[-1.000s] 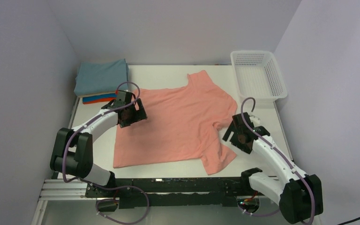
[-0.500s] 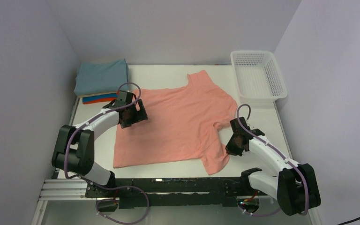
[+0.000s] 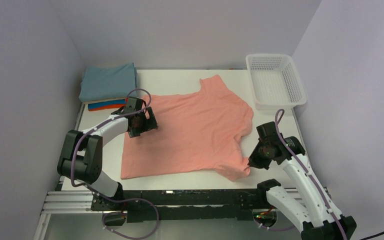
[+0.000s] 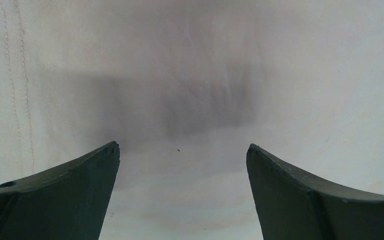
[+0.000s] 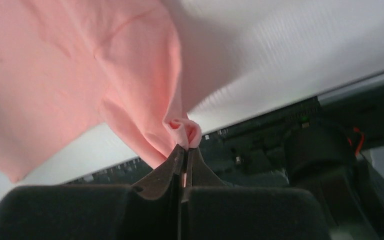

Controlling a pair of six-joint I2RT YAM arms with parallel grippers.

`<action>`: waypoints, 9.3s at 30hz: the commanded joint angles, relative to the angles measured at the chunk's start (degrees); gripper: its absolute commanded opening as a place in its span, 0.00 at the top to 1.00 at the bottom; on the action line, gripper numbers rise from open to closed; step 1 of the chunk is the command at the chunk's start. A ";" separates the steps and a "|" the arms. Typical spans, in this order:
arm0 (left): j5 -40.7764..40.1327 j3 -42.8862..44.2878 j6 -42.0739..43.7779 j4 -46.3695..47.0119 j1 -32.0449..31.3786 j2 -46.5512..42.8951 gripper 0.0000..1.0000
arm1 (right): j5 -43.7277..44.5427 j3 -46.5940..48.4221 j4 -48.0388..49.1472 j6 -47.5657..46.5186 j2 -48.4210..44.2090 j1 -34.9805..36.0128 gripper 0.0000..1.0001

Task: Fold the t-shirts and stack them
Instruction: Flatten out the tshirt, then grab the side of the flattened tshirt closest away from the robot with both arms, then fold the flattened tshirt in 1/3 of the way

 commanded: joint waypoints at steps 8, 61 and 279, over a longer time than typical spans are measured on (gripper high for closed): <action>-3.17 3.66 -0.71 -2.40 -0.07 1.69 0.01 | -19.59 -5.82 -15.84 12.80 -6.36 10.29 1.00; 7.85 35.16 3.03 -6.42 6.38 27.32 0.00 | -3.31 24.72 61.81 -27.74 58.43 -5.28 0.00; 3.85 -6.26 -3.11 -0.75 8.15 -12.30 0.01 | 1.79 17.15 53.95 -26.38 46.19 1.53 0.00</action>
